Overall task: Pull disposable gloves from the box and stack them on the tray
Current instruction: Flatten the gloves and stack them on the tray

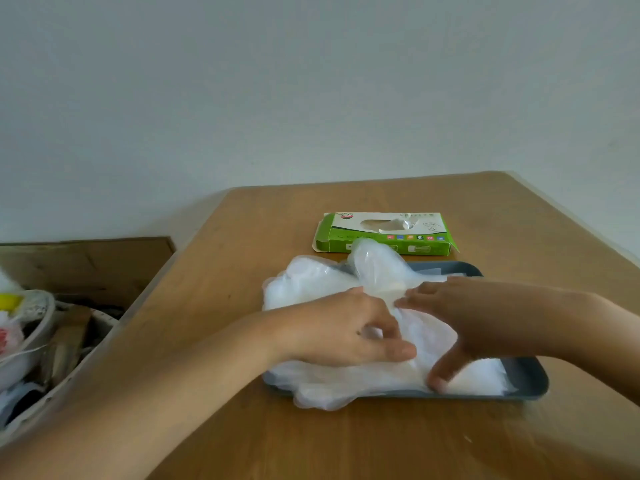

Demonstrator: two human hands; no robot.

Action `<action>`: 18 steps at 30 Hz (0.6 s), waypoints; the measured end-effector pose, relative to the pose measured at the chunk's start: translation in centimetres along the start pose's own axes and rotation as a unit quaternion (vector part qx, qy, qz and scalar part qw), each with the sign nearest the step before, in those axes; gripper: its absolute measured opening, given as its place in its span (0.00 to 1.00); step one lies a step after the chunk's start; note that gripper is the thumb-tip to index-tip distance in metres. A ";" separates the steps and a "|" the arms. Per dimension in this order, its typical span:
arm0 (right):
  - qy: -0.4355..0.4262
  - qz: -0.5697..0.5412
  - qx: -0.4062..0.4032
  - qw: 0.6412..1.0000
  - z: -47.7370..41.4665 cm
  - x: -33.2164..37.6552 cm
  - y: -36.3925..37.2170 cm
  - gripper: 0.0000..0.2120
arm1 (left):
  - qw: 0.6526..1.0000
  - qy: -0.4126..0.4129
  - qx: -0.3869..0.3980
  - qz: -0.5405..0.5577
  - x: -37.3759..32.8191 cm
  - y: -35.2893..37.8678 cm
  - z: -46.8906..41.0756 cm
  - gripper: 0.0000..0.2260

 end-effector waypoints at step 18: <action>-0.006 -0.188 -0.211 0.959 -1.4 -5.9 -7.1 0.08 | 0.988 -0.083 -0.117 0.059 2.9 -8.7 4.0 0.18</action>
Point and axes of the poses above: each hand's wrist, its own z-axis away from the middle knuckle, its own y-axis out of the palm, x = y × z, the point moved 9 cm from there along -z, towards the middle knuckle, and after that the axes turned 2 degrees about -x, right-handed, at the moved point
